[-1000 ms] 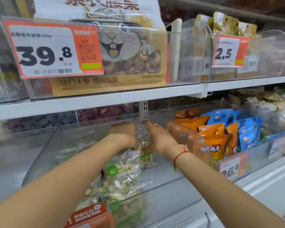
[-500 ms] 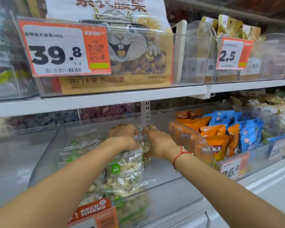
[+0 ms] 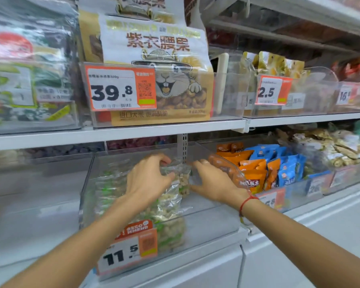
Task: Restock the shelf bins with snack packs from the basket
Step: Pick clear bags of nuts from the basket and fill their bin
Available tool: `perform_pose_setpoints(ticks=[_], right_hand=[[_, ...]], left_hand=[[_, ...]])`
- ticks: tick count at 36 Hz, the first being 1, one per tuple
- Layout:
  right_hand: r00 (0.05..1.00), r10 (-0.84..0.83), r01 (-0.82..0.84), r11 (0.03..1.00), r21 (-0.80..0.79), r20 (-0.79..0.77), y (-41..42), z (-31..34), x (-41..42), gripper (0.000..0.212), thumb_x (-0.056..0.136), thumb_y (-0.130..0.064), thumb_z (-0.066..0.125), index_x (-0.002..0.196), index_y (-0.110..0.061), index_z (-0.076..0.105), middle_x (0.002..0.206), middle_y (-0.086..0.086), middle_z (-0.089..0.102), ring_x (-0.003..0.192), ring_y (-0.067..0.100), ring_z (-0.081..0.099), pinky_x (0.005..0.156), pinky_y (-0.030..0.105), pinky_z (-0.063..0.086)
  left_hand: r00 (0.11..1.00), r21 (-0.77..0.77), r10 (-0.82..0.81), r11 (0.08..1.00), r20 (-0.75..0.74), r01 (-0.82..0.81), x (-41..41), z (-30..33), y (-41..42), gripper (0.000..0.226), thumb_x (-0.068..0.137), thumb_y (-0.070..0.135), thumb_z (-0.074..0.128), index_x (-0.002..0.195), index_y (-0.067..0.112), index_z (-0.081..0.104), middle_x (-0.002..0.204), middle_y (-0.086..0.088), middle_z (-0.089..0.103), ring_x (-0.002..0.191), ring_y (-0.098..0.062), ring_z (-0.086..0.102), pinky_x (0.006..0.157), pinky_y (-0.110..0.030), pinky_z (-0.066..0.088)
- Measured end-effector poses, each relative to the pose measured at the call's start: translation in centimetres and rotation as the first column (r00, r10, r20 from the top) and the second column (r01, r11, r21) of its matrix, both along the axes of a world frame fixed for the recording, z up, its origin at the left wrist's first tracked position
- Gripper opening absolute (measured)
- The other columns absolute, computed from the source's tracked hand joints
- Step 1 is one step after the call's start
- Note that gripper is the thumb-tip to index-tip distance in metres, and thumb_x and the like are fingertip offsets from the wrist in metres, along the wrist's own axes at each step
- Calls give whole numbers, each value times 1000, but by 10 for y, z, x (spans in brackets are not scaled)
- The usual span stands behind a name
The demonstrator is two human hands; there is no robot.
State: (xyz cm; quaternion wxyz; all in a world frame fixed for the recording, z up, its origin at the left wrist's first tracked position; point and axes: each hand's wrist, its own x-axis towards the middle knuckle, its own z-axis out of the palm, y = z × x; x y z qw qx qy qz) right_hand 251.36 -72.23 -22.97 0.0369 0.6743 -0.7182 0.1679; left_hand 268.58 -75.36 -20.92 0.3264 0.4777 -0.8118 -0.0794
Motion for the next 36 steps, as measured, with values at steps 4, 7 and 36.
perform_pose_setpoints(ticks=[4, 7, 36], right_hand=[[997, 76, -77, 986, -149, -13, 60, 13, 17, 47, 91, -31, 57, 135, -28, 41, 131, -3, 50, 104, 23, 59, 81, 40, 50], [984, 167, -175, 970, -169, -60, 104, 14, 39, 43, 92, -34, 54, 133, -34, 39, 118, -11, 56, 91, 17, 62, 73, 37, 50], [843, 534, -432, 601, 673, 64, 212, -237, 179, 35, 91, -33, 55, 123, -19, 59, 112, 4, 64, 105, 24, 57, 86, 36, 48]], left_hand=[[998, -114, -28, 993, -48, 22, 31, -1, 49, 25, 85, 34, 64, 110, 37, 59, 108, 19, 63, 102, -6, 58, 72, -26, 46], [998, -142, -50, 989, -31, 45, 55, -8, 83, 24, 85, 30, 63, 107, 38, 59, 107, 21, 61, 98, -5, 57, 73, -27, 45], [702, 687, -423, 714, 573, -131, 251, -280, 231, 88, 78, 77, 40, 150, 32, 17, 158, 3, 16, 143, -20, 18, 116, -44, 18]])
